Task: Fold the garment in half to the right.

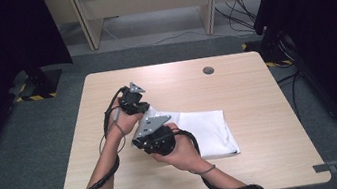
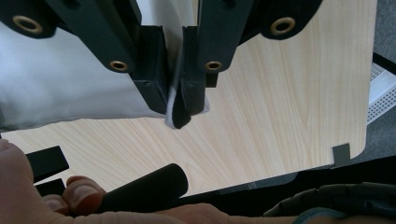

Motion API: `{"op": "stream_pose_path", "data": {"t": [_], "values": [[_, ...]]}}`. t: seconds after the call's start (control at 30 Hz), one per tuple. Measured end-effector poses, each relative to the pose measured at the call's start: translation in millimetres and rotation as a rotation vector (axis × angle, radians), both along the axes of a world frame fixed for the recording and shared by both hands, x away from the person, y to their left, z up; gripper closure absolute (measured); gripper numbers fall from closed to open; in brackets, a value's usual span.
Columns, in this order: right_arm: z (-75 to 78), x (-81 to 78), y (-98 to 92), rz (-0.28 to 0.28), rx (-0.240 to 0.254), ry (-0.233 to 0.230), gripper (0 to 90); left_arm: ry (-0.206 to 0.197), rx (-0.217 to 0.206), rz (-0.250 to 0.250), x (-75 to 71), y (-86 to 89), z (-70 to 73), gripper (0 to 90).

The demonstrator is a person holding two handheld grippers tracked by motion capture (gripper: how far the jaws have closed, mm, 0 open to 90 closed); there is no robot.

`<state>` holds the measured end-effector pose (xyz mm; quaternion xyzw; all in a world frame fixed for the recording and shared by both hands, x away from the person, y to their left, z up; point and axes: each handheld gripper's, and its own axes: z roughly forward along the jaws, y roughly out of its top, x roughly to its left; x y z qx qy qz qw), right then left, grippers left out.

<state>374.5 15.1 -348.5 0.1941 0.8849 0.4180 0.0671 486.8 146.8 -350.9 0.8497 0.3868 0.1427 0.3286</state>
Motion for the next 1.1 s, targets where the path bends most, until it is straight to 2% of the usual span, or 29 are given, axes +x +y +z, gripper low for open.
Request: {"op": "stream_pose_path", "data": {"t": [0.33, 0.37, 0.4, 0.43, 0.47, 0.53, 0.57, 0.73, 0.77, 0.83, 0.87, 0.93, 1.0, 1.1], "values": [[2.4, -0.4, 6.2, 0.008, 0.004, -0.002, 82.5, -0.002, 0.005, 0.005, -1.1, 5.4, 4.1, 83.7], [2.5, -0.5, 6.8, 0.008, 0.004, -0.001, 82.5, 0.030, -0.002, 0.045, -4.6, 5.1, 4.8, 83.7], [2.6, -0.7, 7.7, 0.009, 0.003, 0.000, 82.5, 0.029, -0.004, 0.046, -4.6, 5.7, 4.8, 83.6], [2.7, -0.7, 8.2, 0.010, 0.002, 0.000, 82.6, 0.000, 0.003, 0.010, -1.4, 7.8, 4.6, 83.6], [2.6, -0.7, 8.9, 0.011, 0.003, -0.001, 82.6, 0.026, -0.001, 0.042, -4.5, 7.3, 4.9, 83.7], [2.5, -0.7, 10.0, 0.013, 0.004, 0.000, 82.6, 0.020, 0.004, 0.033, -3.8, 8.6, 4.7, 83.7], [2.4, -0.8, 10.6, 0.012, 0.004, 0.001, 82.6, 0.002, 0.007, 0.010, -1.8, 9.7, 4.5, 83.7], [3.1, -0.7, 13.0, 0.013, 0.007, 0.001, 82.7, -0.002, 0.005, 0.018, -1.9, 12.0, 6.7, 83.7], [3.5, -0.7, 13.5, 0.012, 0.009, 0.001, 82.7, 0.016, 0.001, 0.039, -3.6, 12.1, 7.3, 83.6], [4.4, -0.3, 14.3, 0.014, 0.012, -0.001, 82.7, 0.013, 0.005, 0.035, -3.5, 13.6, 7.9, 83.6], [4.9, -0.6, 14.8, 0.013, 0.013, 0.002, 82.7, -0.001, 0.009, 0.020, -2.2, 14.9, 8.1, 83.6], [5.3, -0.9, 15.9, 0.014, 0.015, 0.002, 82.7, 0.011, 0.006, 0.035, -4.0, 15.8, 8.8, 83.6], [5.6, -0.8, 16.9, 0.018, 0.014, 0.000, 82.7, -0.004, 0.011, 0.024, -3.1, 17.7, 9.5, 83.6], [5.6, -1.0, 18.3, 0.018, 0.018, 0.005, 82.7, -0.002, 0.014, 0.027, -3.5, 20.0, 9.9, 83.6]]}}
